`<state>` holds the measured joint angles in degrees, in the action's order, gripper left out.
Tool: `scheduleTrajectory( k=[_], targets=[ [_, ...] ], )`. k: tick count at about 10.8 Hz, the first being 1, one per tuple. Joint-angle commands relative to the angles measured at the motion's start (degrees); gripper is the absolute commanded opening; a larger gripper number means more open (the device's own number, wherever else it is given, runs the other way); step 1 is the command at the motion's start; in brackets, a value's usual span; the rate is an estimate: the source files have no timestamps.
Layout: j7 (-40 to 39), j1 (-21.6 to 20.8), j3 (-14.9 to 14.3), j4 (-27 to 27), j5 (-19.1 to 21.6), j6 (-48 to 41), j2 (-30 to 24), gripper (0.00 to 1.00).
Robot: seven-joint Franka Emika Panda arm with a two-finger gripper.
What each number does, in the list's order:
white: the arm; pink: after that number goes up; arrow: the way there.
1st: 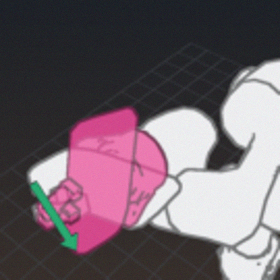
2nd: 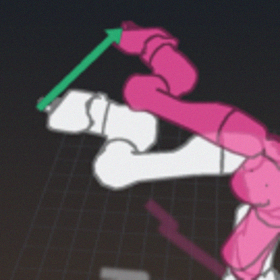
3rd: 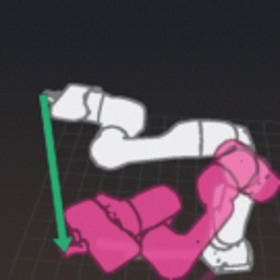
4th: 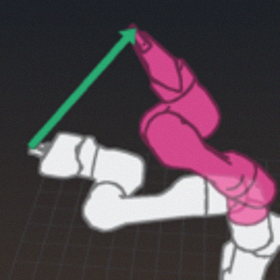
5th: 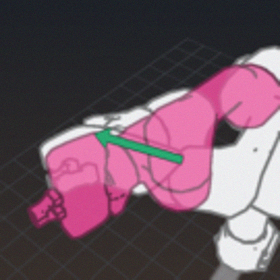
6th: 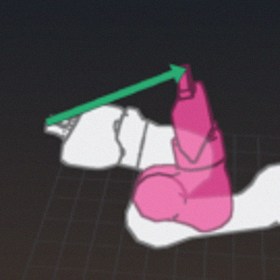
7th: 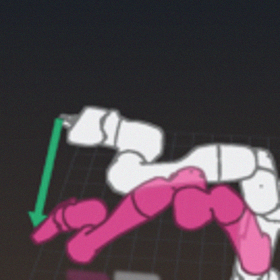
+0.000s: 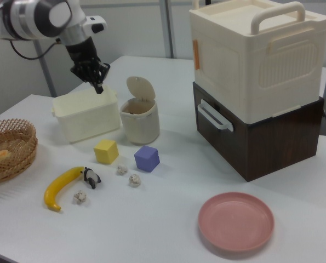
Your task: Open the trash can
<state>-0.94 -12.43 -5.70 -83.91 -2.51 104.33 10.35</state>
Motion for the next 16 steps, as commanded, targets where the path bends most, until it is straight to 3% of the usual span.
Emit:
scheduleTrajectory(
  k=[1,6,9,10,11,12,13,16],
  targets=[
    [-0.7,-0.2,-0.8,-4.2,-0.8,-9.3,-6.0,0.01],
    [-0.6,3.9,0.1,-4.4,-1.6,-16.8,-9.1,0.01],
    [-1.0,8.7,4.8,-5.2,-1.4,-16.5,-10.2,0.07],
    [-1.0,9.4,5.6,-5.2,-1.3,-16.6,-10.1,0.23],
    [-1.0,9.3,5.5,-5.2,-1.3,-16.7,-10.1,0.68],
    [-1.0,9.1,5.4,-5.2,-1.3,-16.7,-10.0,0.89],
    [-0.7,9.0,5.4,-5.2,-1.4,-16.7,-9.9,1.00],
    [-0.4,9.0,5.4,-5.2,-1.5,-16.7,-9.9,1.00]
  ],
)
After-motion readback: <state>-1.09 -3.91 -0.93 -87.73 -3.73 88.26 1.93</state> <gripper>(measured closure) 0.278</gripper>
